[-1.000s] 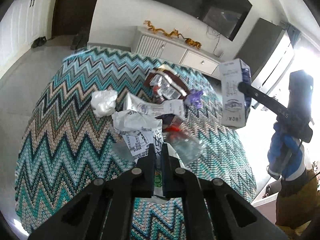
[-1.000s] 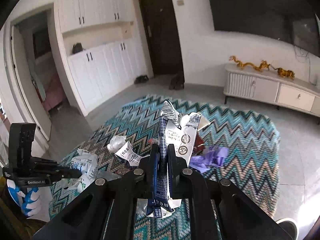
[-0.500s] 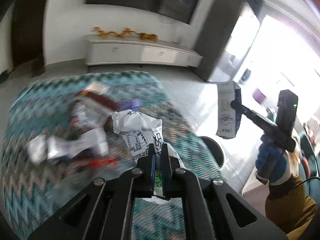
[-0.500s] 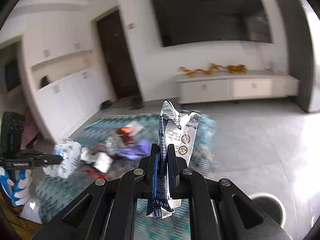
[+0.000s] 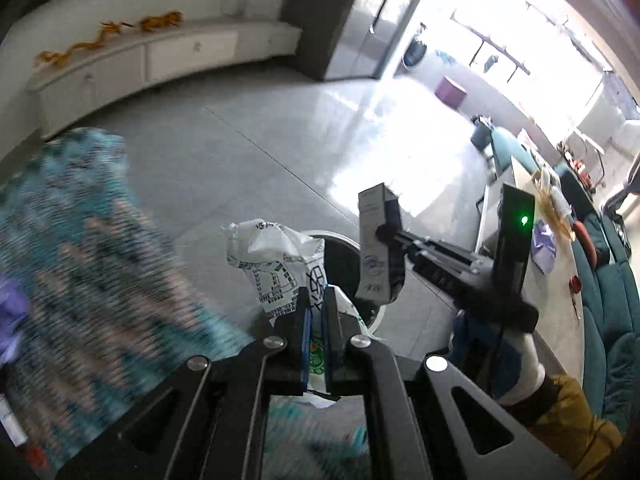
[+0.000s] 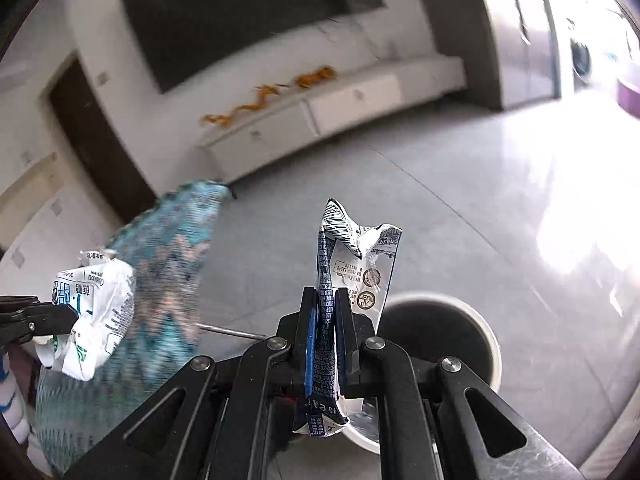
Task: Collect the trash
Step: 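Carry the carton and wrapper over the white bin and open both tools, then move both open tools back over the blanket toward the remaining trash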
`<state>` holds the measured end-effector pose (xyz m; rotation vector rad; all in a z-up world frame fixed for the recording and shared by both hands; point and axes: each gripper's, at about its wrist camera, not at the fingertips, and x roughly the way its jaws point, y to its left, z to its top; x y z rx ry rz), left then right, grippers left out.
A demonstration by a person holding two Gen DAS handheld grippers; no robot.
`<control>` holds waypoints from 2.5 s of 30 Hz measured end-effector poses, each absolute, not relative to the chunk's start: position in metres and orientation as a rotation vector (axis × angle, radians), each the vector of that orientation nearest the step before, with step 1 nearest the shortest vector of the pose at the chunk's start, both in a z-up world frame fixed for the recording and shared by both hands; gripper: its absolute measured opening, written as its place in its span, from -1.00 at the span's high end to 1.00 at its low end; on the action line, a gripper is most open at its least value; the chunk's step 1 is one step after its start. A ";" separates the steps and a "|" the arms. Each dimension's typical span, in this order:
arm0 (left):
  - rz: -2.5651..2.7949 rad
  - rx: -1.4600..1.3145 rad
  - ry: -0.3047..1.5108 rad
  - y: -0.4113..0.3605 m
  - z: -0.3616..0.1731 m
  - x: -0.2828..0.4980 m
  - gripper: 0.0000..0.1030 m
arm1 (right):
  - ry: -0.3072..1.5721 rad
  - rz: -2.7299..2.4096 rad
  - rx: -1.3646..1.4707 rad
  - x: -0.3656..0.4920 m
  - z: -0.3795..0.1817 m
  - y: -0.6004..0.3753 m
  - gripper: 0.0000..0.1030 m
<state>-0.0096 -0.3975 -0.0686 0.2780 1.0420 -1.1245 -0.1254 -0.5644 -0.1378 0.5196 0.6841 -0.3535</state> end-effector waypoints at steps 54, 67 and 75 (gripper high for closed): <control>-0.742 0.113 0.473 -0.147 0.077 -0.023 -0.16 | 0.209 -0.356 0.214 -0.159 0.074 -0.392 -0.99; -0.387 -0.019 0.427 0.034 0.083 -0.003 -0.32 | 0.164 -0.234 0.127 -0.151 0.113 -0.321 -0.99; -0.319 -0.073 0.482 0.088 0.052 0.009 -0.32 | 0.211 -0.200 0.093 -0.135 0.110 -0.294 -0.99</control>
